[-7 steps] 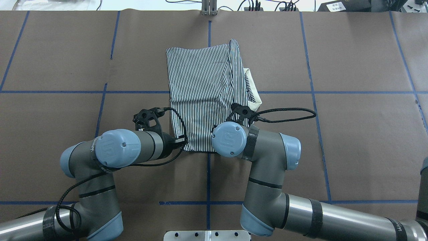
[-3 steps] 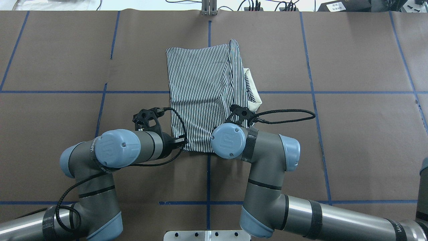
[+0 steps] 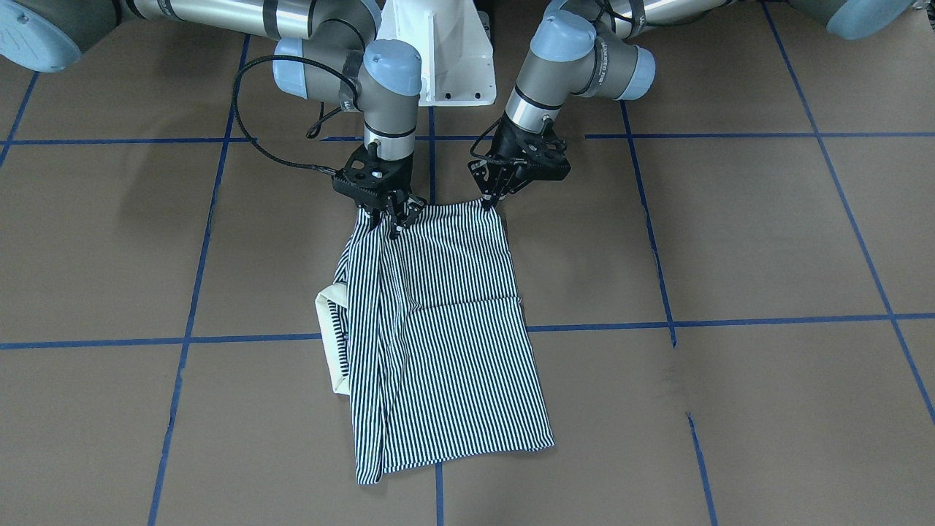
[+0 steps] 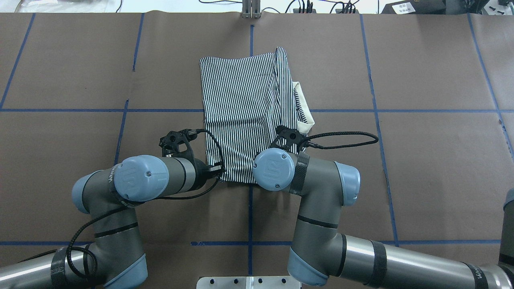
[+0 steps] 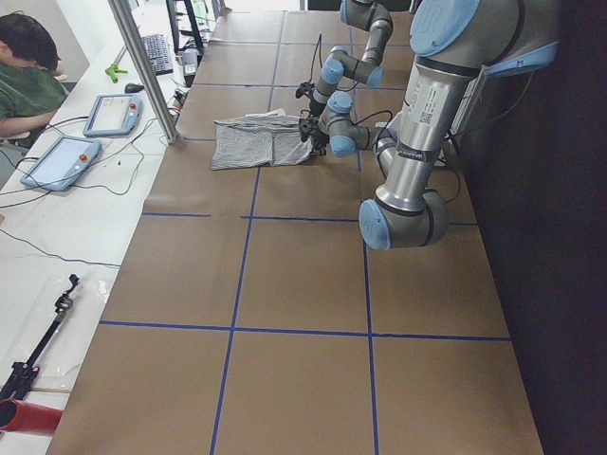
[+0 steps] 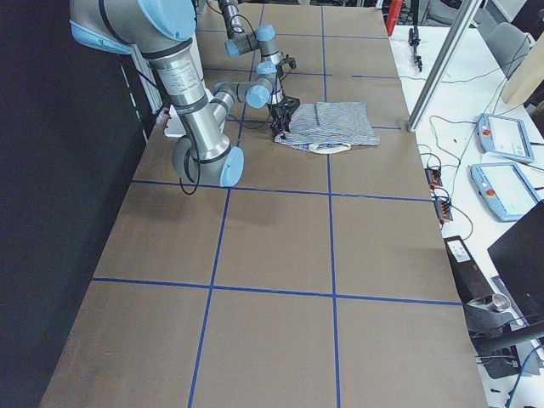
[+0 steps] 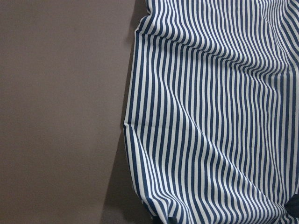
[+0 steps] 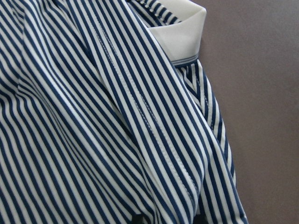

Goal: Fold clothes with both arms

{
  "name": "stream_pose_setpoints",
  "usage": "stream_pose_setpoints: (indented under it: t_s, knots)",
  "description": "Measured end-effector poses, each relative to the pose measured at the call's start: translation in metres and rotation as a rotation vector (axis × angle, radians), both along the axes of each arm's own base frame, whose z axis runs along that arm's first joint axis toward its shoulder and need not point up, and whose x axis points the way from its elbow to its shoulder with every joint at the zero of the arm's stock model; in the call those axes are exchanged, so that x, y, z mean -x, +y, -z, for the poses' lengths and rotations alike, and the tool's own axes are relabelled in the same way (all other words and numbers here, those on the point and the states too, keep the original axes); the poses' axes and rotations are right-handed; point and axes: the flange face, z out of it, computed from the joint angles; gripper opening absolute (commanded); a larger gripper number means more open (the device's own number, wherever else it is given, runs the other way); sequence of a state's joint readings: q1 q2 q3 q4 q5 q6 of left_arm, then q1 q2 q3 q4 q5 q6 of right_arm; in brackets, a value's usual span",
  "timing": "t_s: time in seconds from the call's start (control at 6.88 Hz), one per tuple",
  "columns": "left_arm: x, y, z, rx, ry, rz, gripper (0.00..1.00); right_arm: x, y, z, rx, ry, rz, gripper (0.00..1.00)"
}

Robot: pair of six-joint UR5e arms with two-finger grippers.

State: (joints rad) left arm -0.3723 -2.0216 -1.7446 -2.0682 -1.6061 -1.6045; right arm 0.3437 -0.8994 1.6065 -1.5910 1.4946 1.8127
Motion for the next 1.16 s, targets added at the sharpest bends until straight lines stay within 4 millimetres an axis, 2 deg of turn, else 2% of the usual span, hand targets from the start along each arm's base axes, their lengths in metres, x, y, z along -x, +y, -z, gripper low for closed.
stream_pose_setpoints:
  t_s: [0.29,0.73,0.87,1.02,1.16]
  knots:
    - [0.000,0.000,0.001,-0.001,0.002,0.000,0.00,-0.004,0.000,0.008,-0.007,-0.017,-0.003,0.00]
    - [0.000,0.001,0.003,-0.001,0.004,-0.001,0.00,-0.006,0.001,0.009,-0.009,-0.022,-0.004,0.00]
    - [0.005,0.002,0.007,-0.004,0.011,-0.003,0.00,-0.013,0.002,0.015,-0.014,-0.037,-0.005,0.00]
    - [0.018,0.008,0.022,-0.003,0.015,-0.011,0.00,-0.031,0.007,0.027,-0.023,-0.064,-0.006,0.00]
    - [0.041,0.019,0.048,0.005,0.012,-0.027,0.00,-0.059,0.019,0.041,-0.025,-0.082,-0.002,0.00]
